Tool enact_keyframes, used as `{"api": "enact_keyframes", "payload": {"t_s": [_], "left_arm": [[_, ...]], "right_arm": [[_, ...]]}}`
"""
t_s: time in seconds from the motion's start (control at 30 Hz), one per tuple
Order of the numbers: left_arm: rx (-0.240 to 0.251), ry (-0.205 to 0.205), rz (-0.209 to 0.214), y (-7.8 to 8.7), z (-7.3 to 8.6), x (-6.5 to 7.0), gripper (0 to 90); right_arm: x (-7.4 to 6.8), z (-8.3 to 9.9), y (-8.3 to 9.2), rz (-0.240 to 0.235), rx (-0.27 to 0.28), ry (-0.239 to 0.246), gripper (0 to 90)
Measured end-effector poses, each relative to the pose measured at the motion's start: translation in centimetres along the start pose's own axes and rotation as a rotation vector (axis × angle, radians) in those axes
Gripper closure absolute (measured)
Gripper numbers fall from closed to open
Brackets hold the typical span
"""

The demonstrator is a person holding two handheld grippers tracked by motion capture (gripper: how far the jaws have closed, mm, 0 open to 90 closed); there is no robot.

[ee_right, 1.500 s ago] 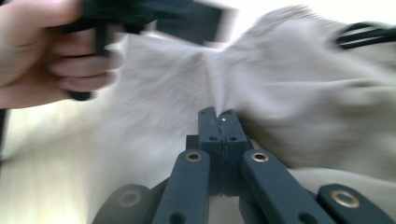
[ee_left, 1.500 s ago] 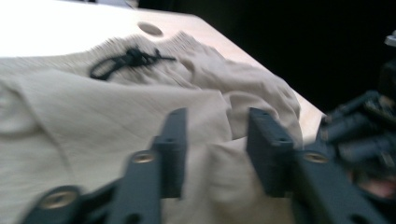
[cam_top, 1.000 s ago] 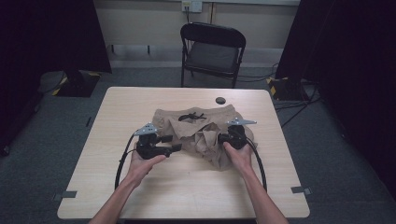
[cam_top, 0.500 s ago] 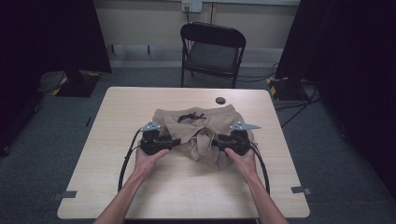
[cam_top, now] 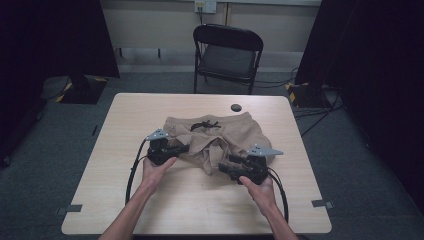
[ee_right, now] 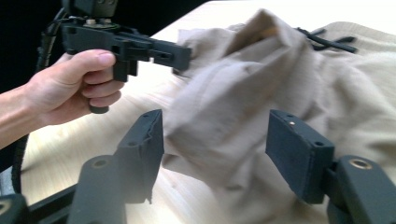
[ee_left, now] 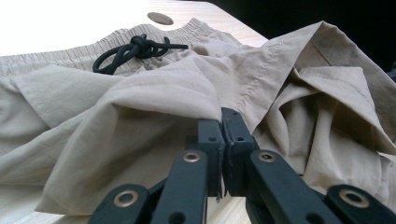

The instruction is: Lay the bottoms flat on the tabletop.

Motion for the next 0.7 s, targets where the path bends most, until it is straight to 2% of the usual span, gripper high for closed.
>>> {"api": "enact_keyframes", "payload": {"t_s": [0.07,0.1,0.13,0.17,0.23,0.3,0.53,0.63,0.7], "left_arm": [[0.014,0.004,-0.001,0.3,-0.2,0.0,88.1],[0.013,0.0,0.002,0.5,-0.2,0.0,88.1],[0.015,0.0,0.0,0.8,-0.3,0.0,88.0],[0.02,-0.001,-0.003,1.1,-0.4,0.0,88.1],[0.033,-0.002,-0.001,1.9,-0.6,-0.1,88.1],[0.045,-0.008,-0.004,2.8,-0.9,-0.3,88.2],[0.093,-0.013,-0.006,6.5,-1.4,-0.5,88.5],[0.11,-0.009,0.019,8.1,-1.3,-0.3,88.6],[0.117,-0.008,0.031,9.0,-1.0,0.1,88.6]], "right_arm": [[-0.3,0.1,-0.7,0.009,-0.024,0.011,36.4],[-0.3,0.3,-1.2,0.006,-0.039,0.019,40.7],[-0.3,0.4,-1.4,0.006,-0.049,0.02,48.1],[-0.4,0.6,-1.6,0.002,-0.055,0.031,61.9],[-0.3,0.6,-1.5,0.008,-0.036,0.042,75.7],[0.0,0.4,-1.1,0.007,-0.01,0.037,85.0],[0.9,-1.2,1.4,0.019,0.054,0.042,88.5],[1.3,-1.6,2.6,0.011,0.08,0.032,88.5],[1.2,-1.6,3.0,-0.003,0.075,0.04,88.5]]}}
Point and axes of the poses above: each handheld gripper's, and its own axes: y roughly backward along the jaws, z roughly out of its underside, x roughly to its right, the point moved 3 cm from there along -y, roughly forward along the jaws, and after that the axes turned 5 degrees about x, right-handed, at the moved point
